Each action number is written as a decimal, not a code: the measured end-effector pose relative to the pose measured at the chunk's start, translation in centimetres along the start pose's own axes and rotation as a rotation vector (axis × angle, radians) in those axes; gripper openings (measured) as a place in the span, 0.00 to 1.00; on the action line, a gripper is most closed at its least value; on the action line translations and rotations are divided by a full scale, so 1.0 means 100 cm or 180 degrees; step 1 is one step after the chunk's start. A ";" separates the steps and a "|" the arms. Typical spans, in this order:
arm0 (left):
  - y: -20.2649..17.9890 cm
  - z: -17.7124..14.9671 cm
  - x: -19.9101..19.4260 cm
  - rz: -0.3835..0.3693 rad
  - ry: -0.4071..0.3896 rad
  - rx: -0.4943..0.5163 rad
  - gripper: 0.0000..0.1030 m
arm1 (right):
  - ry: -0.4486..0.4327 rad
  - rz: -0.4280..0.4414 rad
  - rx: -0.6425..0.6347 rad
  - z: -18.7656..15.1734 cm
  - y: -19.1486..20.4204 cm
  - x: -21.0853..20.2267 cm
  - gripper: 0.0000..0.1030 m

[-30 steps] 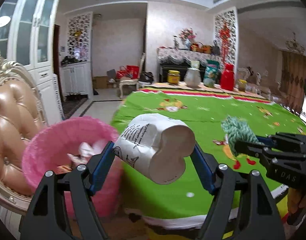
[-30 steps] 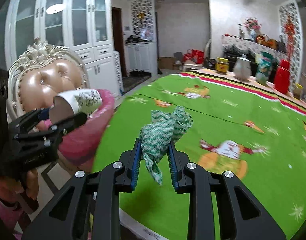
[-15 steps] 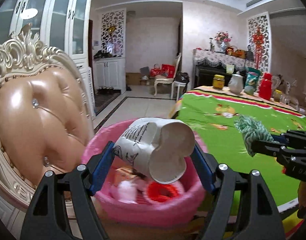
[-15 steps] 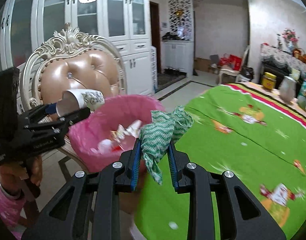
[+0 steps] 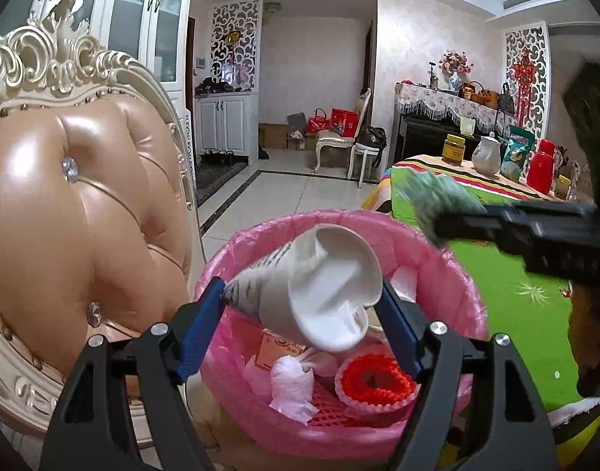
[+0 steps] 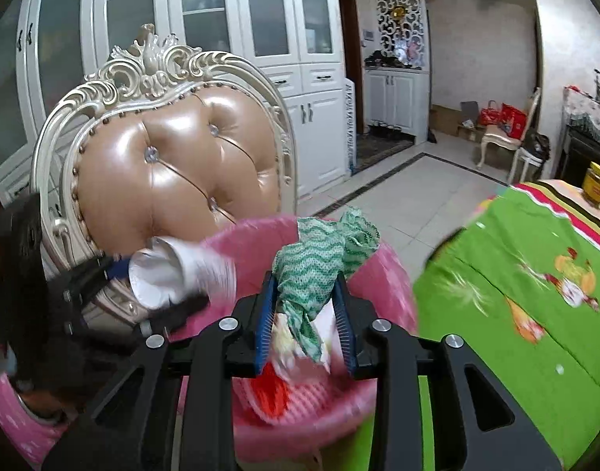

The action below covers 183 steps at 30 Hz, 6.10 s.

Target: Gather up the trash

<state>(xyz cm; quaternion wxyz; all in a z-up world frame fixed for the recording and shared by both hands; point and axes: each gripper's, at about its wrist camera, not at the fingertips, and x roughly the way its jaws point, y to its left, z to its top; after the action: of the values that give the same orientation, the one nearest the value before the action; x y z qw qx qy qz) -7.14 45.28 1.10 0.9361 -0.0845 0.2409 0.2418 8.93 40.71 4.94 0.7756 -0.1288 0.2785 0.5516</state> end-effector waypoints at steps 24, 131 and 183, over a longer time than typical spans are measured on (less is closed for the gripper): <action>-0.074 -0.019 -0.097 0.0401 -0.0552 0.0778 0.96 | -0.0558 -0.0793 0.0361 -0.088 -0.001 -0.168 0.82; -0.048 -0.071 -0.131 0.0268 -0.0204 0.0417 0.96 | -0.0075 -0.0816 -0.0232 -0.132 0.060 -0.124 0.82; -0.052 -0.064 -0.133 0.0215 -0.0272 0.0352 0.96 | -0.0505 -0.0890 -0.0320 -0.135 0.068 -0.147 0.82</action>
<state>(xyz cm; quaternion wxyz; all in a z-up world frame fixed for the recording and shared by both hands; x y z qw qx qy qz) -17.38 33.55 2.29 0.9401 -0.0142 0.2165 0.2631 -4.78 24.78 3.17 0.8569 -0.1610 0.1678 0.4599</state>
